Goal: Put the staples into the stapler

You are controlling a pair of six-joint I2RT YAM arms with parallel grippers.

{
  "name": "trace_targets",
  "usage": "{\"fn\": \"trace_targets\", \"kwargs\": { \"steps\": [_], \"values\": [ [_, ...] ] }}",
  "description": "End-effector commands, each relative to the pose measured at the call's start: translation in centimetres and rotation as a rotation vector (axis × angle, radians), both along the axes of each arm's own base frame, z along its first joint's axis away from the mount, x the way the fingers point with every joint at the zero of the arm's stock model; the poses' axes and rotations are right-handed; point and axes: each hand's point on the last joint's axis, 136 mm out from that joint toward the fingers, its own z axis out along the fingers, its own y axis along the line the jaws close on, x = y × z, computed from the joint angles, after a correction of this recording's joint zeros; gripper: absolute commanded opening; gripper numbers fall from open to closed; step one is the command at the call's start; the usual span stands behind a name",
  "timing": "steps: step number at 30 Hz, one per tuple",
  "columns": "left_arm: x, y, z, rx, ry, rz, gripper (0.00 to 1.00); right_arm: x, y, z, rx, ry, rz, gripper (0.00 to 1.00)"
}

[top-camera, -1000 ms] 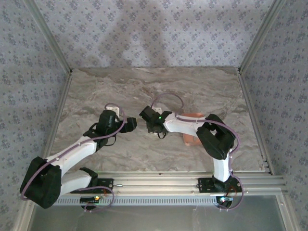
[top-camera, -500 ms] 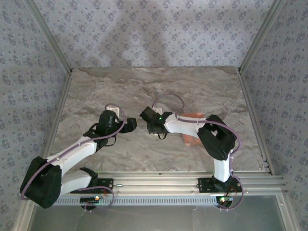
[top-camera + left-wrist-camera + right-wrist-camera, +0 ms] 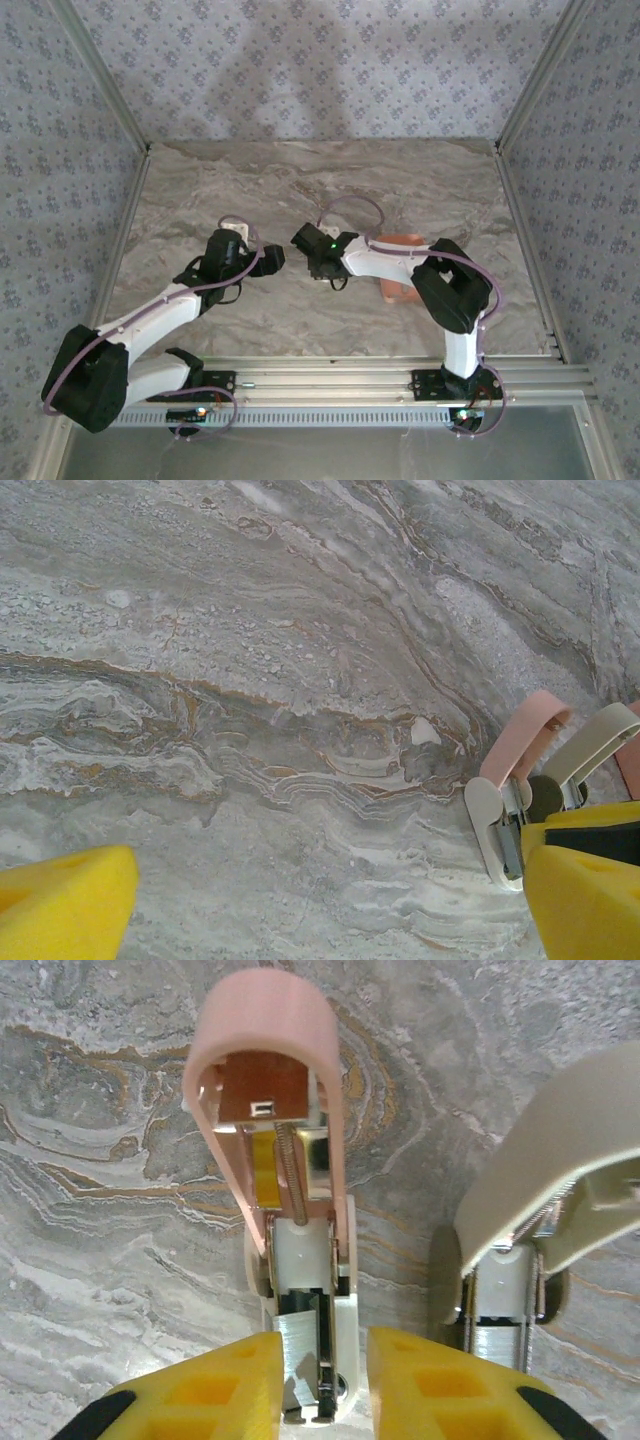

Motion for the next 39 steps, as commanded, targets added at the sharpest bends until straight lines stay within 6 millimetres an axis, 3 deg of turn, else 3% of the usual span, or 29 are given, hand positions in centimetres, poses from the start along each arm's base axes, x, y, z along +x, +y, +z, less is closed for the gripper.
{"fn": "trace_targets", "kwargs": {
  "steps": [1, 7, 12, 21, 31, 39],
  "values": [
    [0.6, -0.9, 1.1, -0.007, -0.023, -0.048, 0.98, 0.6, -0.6, 4.2, 0.022, -0.088, -0.014, 0.29],
    [1.0, -3.2, 2.1, -0.046, -0.027, -0.158, 0.97, 0.5, -1.9, 7.7, 0.088, -0.159, -0.020, 0.32],
    [1.4, -4.4, 1.8, -0.087, 0.009, -0.186, 0.93, -0.1, -2.8, 7.5, 0.163, -0.122, 0.001, 0.32],
    [1.5, -5.5, 0.8, -0.175, 0.077, -0.179, 0.85, -0.2, -0.3, 5.5, 0.241, 0.005, 0.058, 0.31],
    [2.0, -1.1, -1.3, -0.212, 0.132, -0.011, 0.84, -0.4, 1.8, 2.8, 0.126, 0.130, 0.085, 0.26],
    [1.9, 1.0, -2.7, -0.231, 0.161, 0.036, 0.83, -1.0, 0.9, 0.4, -0.025, 0.251, 0.068, 0.24]
  ]
}}
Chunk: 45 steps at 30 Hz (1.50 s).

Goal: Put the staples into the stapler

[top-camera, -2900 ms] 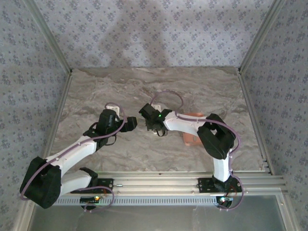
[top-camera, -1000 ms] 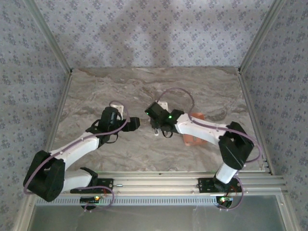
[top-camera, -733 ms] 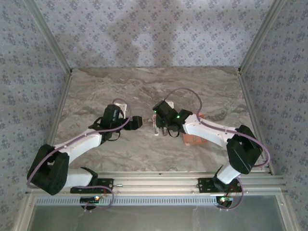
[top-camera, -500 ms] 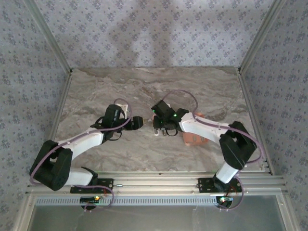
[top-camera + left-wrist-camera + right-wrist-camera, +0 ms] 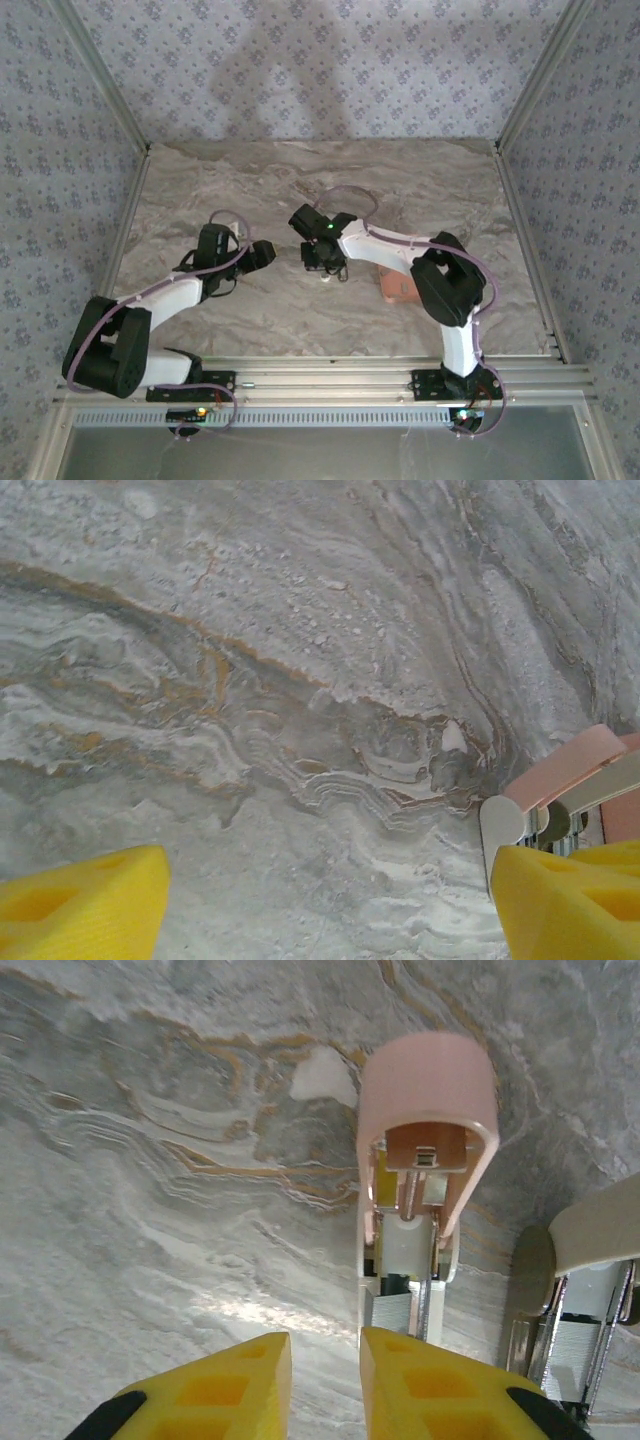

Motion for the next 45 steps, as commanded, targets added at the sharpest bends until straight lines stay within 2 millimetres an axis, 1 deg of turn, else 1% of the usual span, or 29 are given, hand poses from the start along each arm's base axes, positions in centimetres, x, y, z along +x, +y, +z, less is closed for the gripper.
{"fn": "trace_targets", "kwargs": {
  "steps": [1, 6, 12, 17, 21, 27, 31, 36, 39, 41, 45],
  "values": [
    [0.3, -0.3, 0.7, -0.043, -0.026, -0.014, 0.84, -1.0, -1.3, -1.0, -0.105, 0.073, 0.009, 0.24],
    [0.5, -0.1, 0.4, -0.054, -0.017, -0.015, 0.84, -1.0, -1.9, -1.8, -0.183, 0.097, 0.000, 0.24],
    [0.5, -0.1, 0.4, -0.057, -0.019, -0.026, 0.84, -0.8, -2.1, -2.2, -0.203, 0.102, -0.008, 0.25],
    [0.5, -0.2, 0.6, -0.064, -0.021, -0.031, 0.84, -0.6, -1.7, -2.6, -0.186, 0.102, -0.001, 0.23],
    [0.5, -0.3, 0.8, -0.068, -0.025, -0.033, 0.84, -0.6, -1.4, -2.8, -0.171, 0.105, 0.000, 0.20],
    [0.4, -0.6, 1.1, -0.084, -0.031, -0.047, 0.83, -0.5, -0.7, -2.8, -0.134, 0.097, 0.007, 0.19],
    [0.4, -1.2, 1.6, -0.119, -0.038, -0.069, 0.80, -0.5, -0.3, -2.5, -0.108, 0.086, 0.007, 0.19],
    [0.3, -2.4, 2.2, -0.184, -0.036, -0.108, 0.76, -0.4, -0.5, -1.6, -0.088, 0.061, -0.007, 0.19],
    [0.2, -3.3, 2.4, -0.212, -0.033, -0.136, 0.74, -0.3, -0.5, -0.8, -0.059, 0.040, -0.011, 0.20],
    [0.1, -3.9, 2.5, -0.220, -0.034, -0.151, 0.73, -0.2, -0.2, 0.0, -0.024, 0.019, -0.003, 0.20],
    [0.2, -4.4, 2.5, -0.224, -0.036, -0.159, 0.73, 0.0, 0.5, 1.4, 0.036, -0.017, 0.015, 0.20]
  ]
}}
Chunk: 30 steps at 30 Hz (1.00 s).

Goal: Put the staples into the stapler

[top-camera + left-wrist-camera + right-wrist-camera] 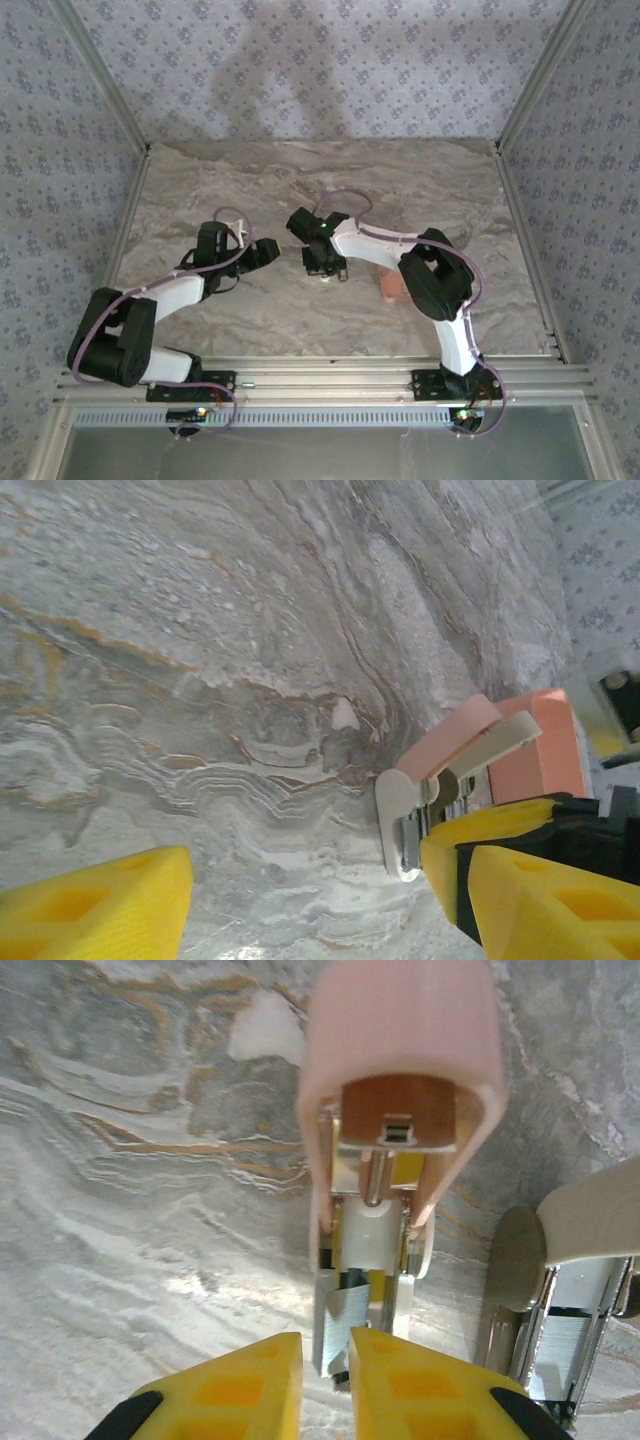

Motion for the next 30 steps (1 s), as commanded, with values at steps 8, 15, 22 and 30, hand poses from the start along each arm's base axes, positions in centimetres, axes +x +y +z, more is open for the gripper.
{"fn": "trace_targets", "kwargs": {
  "steps": [8, 15, 22, 30],
  "values": [
    [0.4, -0.8, 1.0, -0.036, -0.029, -0.020, 0.73, 0.3, 0.1, 2.7, 0.068, -0.045, -0.006, 0.24],
    [0.4, -0.7, 0.9, -0.025, -0.024, -0.013, 0.73, 0.3, -0.4, 1.0, 0.025, 0.024, -0.028, 0.30],
    [0.4, -0.6, 0.7, -0.016, -0.023, -0.014, 0.73, 0.3, -0.1, -0.2, 0.016, 0.057, -0.027, 0.30],
    [0.5, -0.7, 0.6, -0.010, -0.023, -0.018, 0.73, 0.5, -0.5, -1.2, -0.020, 0.078, -0.034, 0.30]
  ]
}}
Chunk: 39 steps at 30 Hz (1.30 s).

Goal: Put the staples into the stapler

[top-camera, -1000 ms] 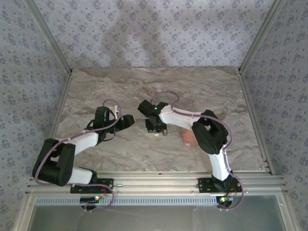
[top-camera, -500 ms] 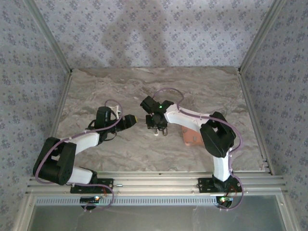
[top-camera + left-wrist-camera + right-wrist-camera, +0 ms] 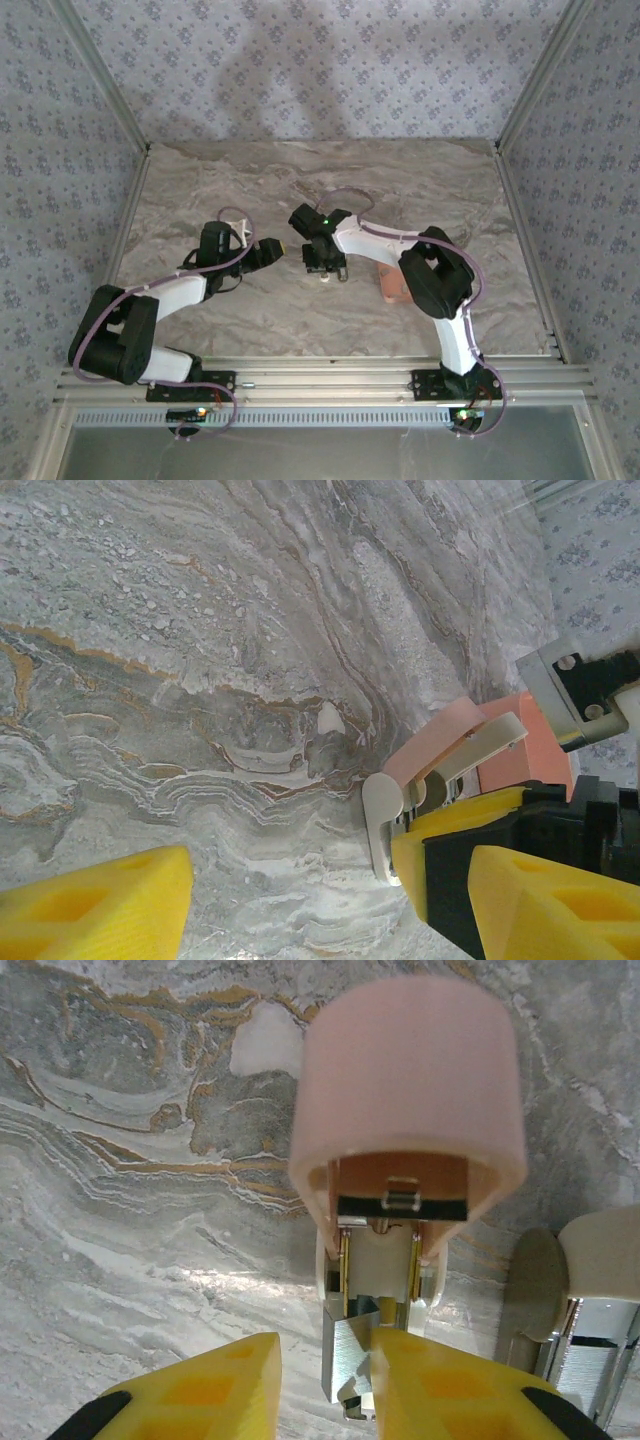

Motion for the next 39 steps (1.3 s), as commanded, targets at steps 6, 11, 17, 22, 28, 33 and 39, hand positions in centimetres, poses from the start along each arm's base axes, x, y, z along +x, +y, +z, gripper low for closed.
{"fn": "trace_targets", "kwargs": {
  "steps": [6, 11, 17, 22, 28, 33, 39],
  "values": [
    [0.3, -0.4, 0.1, 0.003, -0.004, -0.018, 0.73, 0.0, -0.9, -0.7, -0.064, 0.045, -0.020, 0.30],
    [0.3, -0.3, 0.1, 0.004, -0.005, -0.019, 0.73, -0.2, -0.9, -1.5, -0.080, 0.065, -0.019, 0.30],
    [0.2, -0.3, 0.1, 0.005, -0.007, -0.018, 0.73, -0.2, -1.0, -1.4, -0.103, 0.057, -0.015, 0.26],
    [0.2, -0.3, 0.1, 0.006, -0.008, -0.019, 0.73, 0.0, -1.5, -0.2, -0.141, 0.016, -0.015, 0.19],
    [0.1, -0.2, 0.3, 0.007, -0.012, -0.018, 0.73, 0.2, -1.6, 0.7, -0.149, -0.016, -0.015, 0.13],
    [0.0, -0.1, 0.3, 0.010, -0.014, -0.017, 0.74, 0.2, -1.6, 1.1, -0.150, -0.031, -0.014, 0.10],
    [0.0, -0.1, 0.3, 0.011, -0.015, -0.015, 0.74, 0.4, -1.9, 2.0, -0.161, -0.066, -0.018, 0.08]
  ]
}}
